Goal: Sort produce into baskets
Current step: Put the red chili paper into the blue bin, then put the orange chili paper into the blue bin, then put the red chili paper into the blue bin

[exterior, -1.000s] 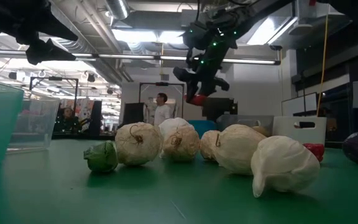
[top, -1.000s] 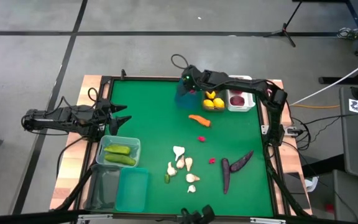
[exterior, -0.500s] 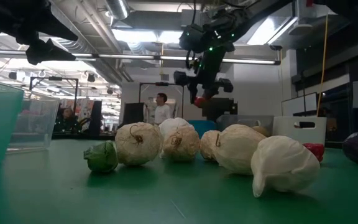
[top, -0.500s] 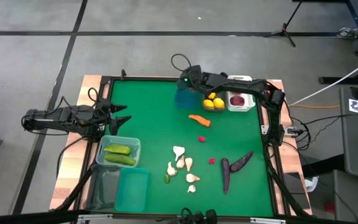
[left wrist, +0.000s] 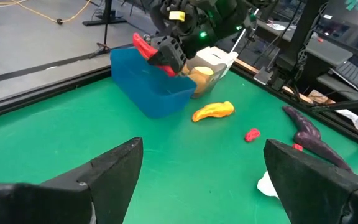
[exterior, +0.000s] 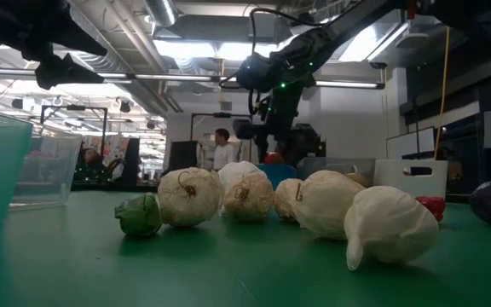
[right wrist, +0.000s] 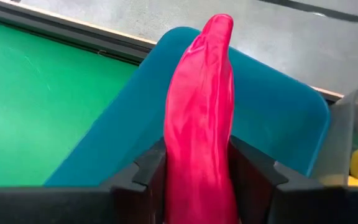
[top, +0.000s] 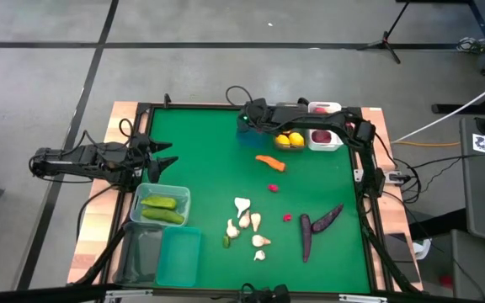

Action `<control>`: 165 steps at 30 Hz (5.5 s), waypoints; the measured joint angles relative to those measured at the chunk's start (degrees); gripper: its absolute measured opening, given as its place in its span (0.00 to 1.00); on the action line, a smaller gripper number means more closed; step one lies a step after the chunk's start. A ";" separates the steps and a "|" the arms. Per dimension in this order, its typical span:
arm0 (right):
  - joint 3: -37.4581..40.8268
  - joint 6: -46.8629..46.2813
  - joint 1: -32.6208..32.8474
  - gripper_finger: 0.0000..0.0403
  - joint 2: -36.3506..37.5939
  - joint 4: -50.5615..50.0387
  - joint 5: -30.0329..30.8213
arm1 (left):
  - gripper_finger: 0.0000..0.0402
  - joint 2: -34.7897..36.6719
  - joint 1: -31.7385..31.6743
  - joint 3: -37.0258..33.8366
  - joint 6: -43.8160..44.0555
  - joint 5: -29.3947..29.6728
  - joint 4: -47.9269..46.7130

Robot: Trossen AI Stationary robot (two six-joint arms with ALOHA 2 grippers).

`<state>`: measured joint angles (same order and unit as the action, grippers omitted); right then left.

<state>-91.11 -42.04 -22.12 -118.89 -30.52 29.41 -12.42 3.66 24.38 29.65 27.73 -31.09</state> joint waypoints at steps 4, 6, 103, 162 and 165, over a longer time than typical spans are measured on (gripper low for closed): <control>0.00 2.17 -0.01 0.37 0.00 -0.01 0.00 | 0.82 0.00 -0.01 0.00 -0.02 0.00 0.00; 0.00 2.99 -0.01 0.41 0.00 -0.05 -0.02 | 0.82 0.00 -0.02 0.00 -0.03 0.00 0.00; 13.94 15.09 13.24 0.33 17.14 4.25 -23.15 | 0.82 0.01 -0.01 -0.01 4.68 -0.01 -5.99; 10.32 -2.52 1.81 0.64 8.90 6.76 -0.08 | 0.82 0.02 0.00 0.00 5.57 0.00 -6.01; 10.32 1.88 1.63 0.71 9.48 6.59 -1.94 | 0.82 0.01 -0.01 0.00 5.57 0.00 -6.01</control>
<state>-80.79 -40.15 -20.49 -109.41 -23.93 27.47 -12.41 3.65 24.38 35.22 27.73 -37.11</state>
